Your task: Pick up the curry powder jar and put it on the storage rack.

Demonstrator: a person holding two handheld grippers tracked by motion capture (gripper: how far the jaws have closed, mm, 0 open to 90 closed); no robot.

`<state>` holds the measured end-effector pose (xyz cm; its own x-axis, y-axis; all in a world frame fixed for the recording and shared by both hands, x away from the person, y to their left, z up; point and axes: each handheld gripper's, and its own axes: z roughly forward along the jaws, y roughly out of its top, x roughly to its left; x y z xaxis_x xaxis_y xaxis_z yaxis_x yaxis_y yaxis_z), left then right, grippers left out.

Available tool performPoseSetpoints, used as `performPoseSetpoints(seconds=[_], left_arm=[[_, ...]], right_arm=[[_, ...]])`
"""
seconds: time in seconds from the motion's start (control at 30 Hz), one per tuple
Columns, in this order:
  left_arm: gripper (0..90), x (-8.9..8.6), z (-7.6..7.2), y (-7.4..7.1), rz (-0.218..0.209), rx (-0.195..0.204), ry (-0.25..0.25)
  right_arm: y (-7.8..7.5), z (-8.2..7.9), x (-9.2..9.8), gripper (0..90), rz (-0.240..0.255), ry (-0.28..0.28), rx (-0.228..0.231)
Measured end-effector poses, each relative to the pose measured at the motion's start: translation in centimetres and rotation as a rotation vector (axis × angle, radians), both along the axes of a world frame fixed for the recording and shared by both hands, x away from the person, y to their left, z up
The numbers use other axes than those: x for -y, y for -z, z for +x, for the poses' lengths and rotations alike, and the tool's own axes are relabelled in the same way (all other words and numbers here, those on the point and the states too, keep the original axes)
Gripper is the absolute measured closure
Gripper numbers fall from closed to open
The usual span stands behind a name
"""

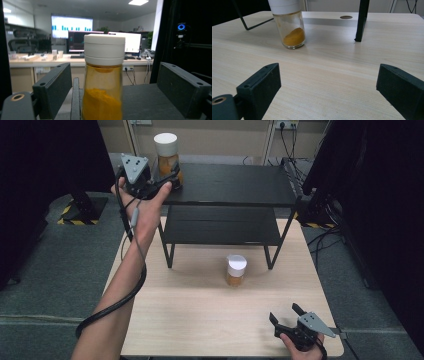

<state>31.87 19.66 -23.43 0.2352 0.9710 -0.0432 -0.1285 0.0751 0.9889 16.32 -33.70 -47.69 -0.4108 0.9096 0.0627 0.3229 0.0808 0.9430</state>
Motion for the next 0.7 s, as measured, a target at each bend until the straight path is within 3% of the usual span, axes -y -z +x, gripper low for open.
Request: performPoseSetpoints(seconds=[0.13,0.3,0.7], left_arm=[[12.3,-0.3,-1.7,1.1,0.018,0.027,0.031],[12.3,-0.6,-3.4,2.6,-0.007,0.009,0.052],[12.3,-1.0,-6.6,6.1,0.025,0.040,0.124]], right_arm=[[0.0,0.0,0.0,5.8,-0.002,0.001,-0.001],[0.0,-0.1,-0.1,5.8,0.000,0.004,0.002],[0.0,-0.1,-0.1,5.7,-0.001,0.005,0.002]])
